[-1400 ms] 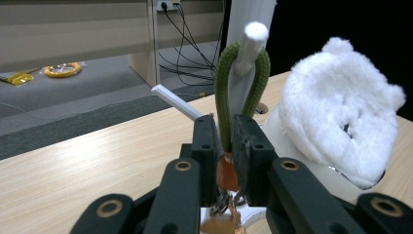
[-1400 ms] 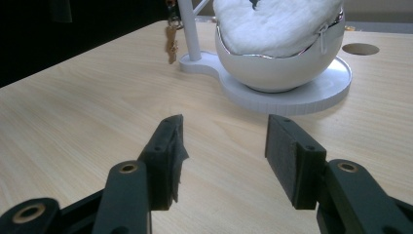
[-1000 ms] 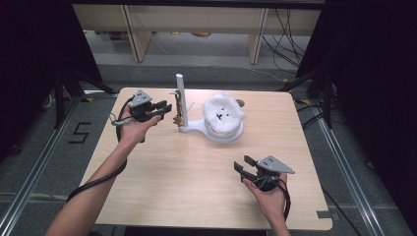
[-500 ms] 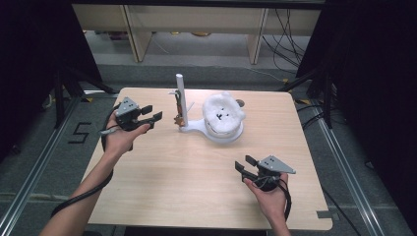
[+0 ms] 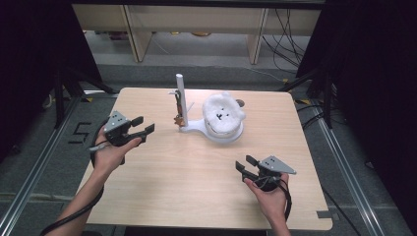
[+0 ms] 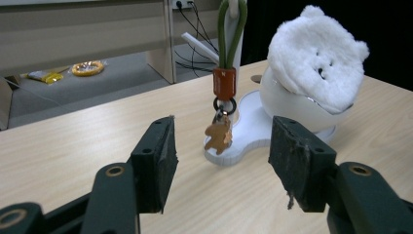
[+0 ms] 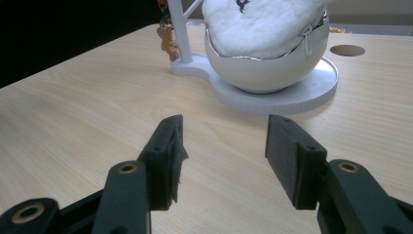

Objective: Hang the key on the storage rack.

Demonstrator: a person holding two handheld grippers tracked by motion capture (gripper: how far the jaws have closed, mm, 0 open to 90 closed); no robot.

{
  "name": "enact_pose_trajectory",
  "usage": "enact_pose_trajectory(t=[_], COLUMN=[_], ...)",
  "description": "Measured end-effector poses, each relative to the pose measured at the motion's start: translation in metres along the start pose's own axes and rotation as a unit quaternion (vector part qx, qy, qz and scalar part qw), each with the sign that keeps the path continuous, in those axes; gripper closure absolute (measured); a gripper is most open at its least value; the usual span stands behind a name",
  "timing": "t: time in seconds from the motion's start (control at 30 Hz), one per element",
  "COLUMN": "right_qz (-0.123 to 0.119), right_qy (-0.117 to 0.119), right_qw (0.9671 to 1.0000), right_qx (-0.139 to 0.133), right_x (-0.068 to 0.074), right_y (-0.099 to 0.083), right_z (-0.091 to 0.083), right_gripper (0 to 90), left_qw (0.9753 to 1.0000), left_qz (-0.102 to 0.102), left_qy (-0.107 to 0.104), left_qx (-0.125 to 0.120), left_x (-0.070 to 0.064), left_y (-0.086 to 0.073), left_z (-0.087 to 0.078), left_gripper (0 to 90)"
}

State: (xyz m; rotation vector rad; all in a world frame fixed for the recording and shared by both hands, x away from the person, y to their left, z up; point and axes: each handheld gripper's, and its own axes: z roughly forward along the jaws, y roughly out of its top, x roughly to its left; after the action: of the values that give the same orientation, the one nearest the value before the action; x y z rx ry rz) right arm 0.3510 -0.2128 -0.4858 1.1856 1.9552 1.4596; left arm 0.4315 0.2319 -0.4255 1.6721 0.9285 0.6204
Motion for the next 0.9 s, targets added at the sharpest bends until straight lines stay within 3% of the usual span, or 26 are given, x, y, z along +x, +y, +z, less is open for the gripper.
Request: enact_pose_trajectory(t=[0.07,0.3,0.37,0.4,0.5,0.53,0.6,0.67,0.73,0.77,0.87,0.9], right_qz=[0.008,-0.001,0.020,0.008,0.005,0.016,0.016,0.006,0.001,0.018,0.025,0.007], right_qy=[0.004,-0.002,-0.001,0.000,-0.002,-0.004,-0.004,-0.004,-0.006,-0.002,0.002,-0.003], right_qw=[1.0000,1.0000,0.9998,1.0000,1.0000,0.9999,0.9999,1.0000,0.9999,0.9998,0.9996,0.9999], right_qx=[0.000,-0.004,0.001,-0.001,-0.005,-0.001,0.001,0.003,0.009,0.008,0.012,0.014], right_x=[0.001,-0.001,0.002,-0.001,-0.002,0.000,0.000,-0.001,-0.002,0.001,0.001,-0.002], right_y=[0.000,-0.001,-0.001,-0.001,-0.001,-0.002,-0.002,-0.002,-0.002,-0.003,-0.004,-0.004], right_z=[0.000,0.000,-0.001,0.000,0.001,0.000,0.000,0.001,0.001,0.001,0.002,0.003], right_gripper=[49.2,48.9,48.8,48.7,48.4,48.2,48.1,47.7,47.5,47.4,47.1,47.0], left_qw=[1.0000,0.9999,0.9999,0.9999,0.9997,0.9995,0.9995,0.9991,0.9990,0.9989,0.9988,0.9989], left_qz=[0.002,-0.007,-0.011,-0.011,-0.019,-0.023,-0.025,-0.035,-0.032,-0.035,-0.032,-0.031], left_qy=[0.000,0.010,0.013,0.013,0.018,0.019,0.020,0.025,0.031,0.031,0.036,0.035], left_qx=[0.001,0.006,0.003,0.003,0.006,0.004,0.006,0.001,0.001,0.001,0.009,0.009], left_x=[0.000,-0.004,-0.004,-0.004,-0.005,-0.006,-0.005,-0.006,-0.007,-0.008,-0.012,-0.013], left_y=[-0.003,-0.024,-0.029,-0.029,-0.041,-0.044,-0.048,-0.060,-0.070,-0.076,-0.093,-0.098], left_z=[-0.002,-0.023,-0.029,-0.029,-0.039,-0.040,-0.043,-0.048,-0.050,-0.050,-0.050,-0.050], left_gripper=[42.4,39.9,39.4,39.2,38.5,38.3,38.1,37.6,37.5,37.5,37.5,37.4])
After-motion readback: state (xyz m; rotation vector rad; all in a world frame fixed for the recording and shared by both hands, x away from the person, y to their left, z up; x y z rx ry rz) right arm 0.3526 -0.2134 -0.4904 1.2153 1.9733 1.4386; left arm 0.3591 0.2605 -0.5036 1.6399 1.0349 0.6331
